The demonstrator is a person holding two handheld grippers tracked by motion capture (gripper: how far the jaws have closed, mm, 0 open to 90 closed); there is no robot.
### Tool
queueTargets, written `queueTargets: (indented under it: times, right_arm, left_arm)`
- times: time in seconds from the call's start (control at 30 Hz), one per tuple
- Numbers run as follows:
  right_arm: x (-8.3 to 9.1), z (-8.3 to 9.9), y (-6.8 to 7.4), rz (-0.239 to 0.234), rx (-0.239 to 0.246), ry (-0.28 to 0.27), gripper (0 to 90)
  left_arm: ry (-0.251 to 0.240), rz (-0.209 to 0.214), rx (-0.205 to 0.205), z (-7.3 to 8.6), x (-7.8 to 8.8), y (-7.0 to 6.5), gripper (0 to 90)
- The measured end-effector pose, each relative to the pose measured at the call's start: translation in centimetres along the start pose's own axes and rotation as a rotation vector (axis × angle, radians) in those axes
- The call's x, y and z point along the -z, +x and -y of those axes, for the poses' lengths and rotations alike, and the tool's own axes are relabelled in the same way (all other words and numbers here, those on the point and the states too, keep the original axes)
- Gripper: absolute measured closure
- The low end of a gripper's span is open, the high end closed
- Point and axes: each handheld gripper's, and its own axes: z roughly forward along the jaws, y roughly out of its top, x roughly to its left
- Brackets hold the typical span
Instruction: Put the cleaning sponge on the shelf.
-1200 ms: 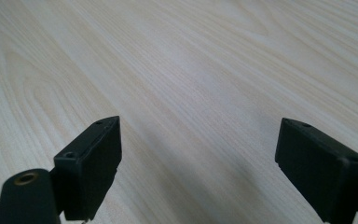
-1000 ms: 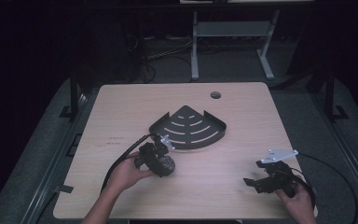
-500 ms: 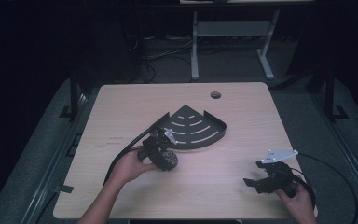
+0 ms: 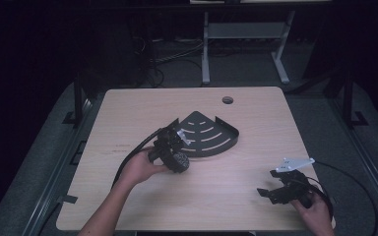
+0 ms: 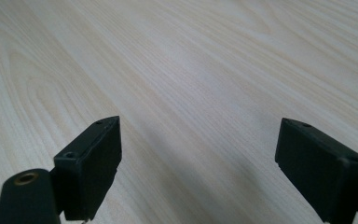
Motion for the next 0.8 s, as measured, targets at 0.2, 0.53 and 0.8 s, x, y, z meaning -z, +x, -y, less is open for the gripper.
queueTargets:
  times: [0.2,0.53,0.8]
  right_arm:
    - [0.0,0.0,0.0,0.001,-0.002,-0.001,14.2]
    - [0.0,0.0,0.3,-0.004,-0.002,0.0,14.2]
    - [0.0,0.0,0.2,-0.006,-0.006,0.0,14.2]
  left_arm:
    - [0.001,-0.006,-0.003,-0.5,0.1,0.4,33.8]
    - [0.003,-0.01,0.005,-1.1,0.6,1.2,33.8]
    - [0.01,-0.014,-0.001,-1.8,1.0,1.7,33.8]
